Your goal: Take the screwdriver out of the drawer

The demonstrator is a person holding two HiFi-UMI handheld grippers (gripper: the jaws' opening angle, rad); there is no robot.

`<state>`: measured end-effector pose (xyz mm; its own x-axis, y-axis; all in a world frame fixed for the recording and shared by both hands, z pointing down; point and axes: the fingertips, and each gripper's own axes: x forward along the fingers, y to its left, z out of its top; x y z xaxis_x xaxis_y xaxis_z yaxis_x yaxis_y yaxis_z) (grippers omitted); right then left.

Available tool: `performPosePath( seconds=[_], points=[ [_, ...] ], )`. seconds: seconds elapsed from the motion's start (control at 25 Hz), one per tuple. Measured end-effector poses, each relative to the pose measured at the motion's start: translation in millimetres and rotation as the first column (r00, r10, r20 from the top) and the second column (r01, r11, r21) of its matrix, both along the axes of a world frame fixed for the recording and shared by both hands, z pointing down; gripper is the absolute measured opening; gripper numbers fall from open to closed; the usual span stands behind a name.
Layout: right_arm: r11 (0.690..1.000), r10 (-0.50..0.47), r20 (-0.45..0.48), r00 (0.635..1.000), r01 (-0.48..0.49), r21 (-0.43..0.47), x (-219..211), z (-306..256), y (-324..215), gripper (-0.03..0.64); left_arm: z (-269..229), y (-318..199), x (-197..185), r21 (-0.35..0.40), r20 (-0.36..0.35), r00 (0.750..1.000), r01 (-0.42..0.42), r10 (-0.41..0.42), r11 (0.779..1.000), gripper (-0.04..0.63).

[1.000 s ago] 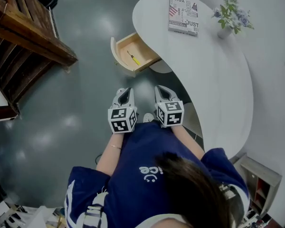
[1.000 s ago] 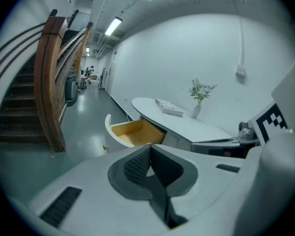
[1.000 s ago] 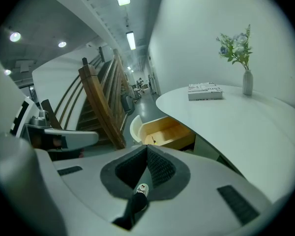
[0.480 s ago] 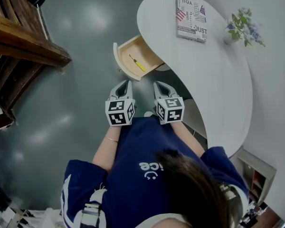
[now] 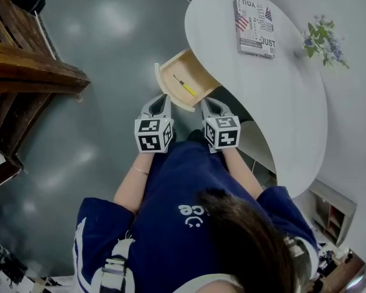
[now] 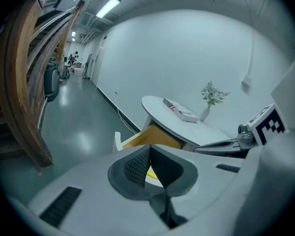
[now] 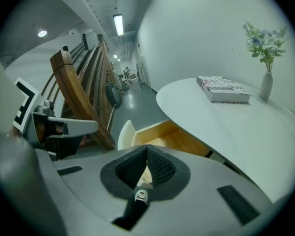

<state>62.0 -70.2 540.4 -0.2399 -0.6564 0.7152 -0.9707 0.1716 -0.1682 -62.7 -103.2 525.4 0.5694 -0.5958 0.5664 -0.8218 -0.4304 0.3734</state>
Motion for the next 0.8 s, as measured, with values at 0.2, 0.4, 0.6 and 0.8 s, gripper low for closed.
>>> performPosePath(
  seconds=[0.2,0.4,0.6,0.8],
  points=[
    [0.999,-0.02,-0.016,1.0,0.02,-0.047,-7.4,8.9,-17.3,0.008,3.4,-15.8,-6.8,-0.01,0.014,1.0,-0.02,0.02,1.0,0.005],
    [0.987,-0.124,-0.051,0.991,0.118,-0.108,-10.2,23.7,-33.4,0.009,3.2,-28.1,-0.4,-0.011,0.029,0.999,-0.027,0.028,1.0,0.005],
    [0.955,-0.233,-0.038,0.972,0.221,-0.196,-15.1,42.5,-42.6,0.043,-0.6,-41.8,-1.9,-0.008,0.049,0.999,0.01,-0.009,1.0,0.005],
    [0.913,-0.326,-0.03,0.945,0.306,-0.27,-20.1,65.1,-48.3,0.07,-0.4,-53.7,-5.1,-0.012,0.058,0.996,0.064,-0.063,0.998,0.005]
  ],
)
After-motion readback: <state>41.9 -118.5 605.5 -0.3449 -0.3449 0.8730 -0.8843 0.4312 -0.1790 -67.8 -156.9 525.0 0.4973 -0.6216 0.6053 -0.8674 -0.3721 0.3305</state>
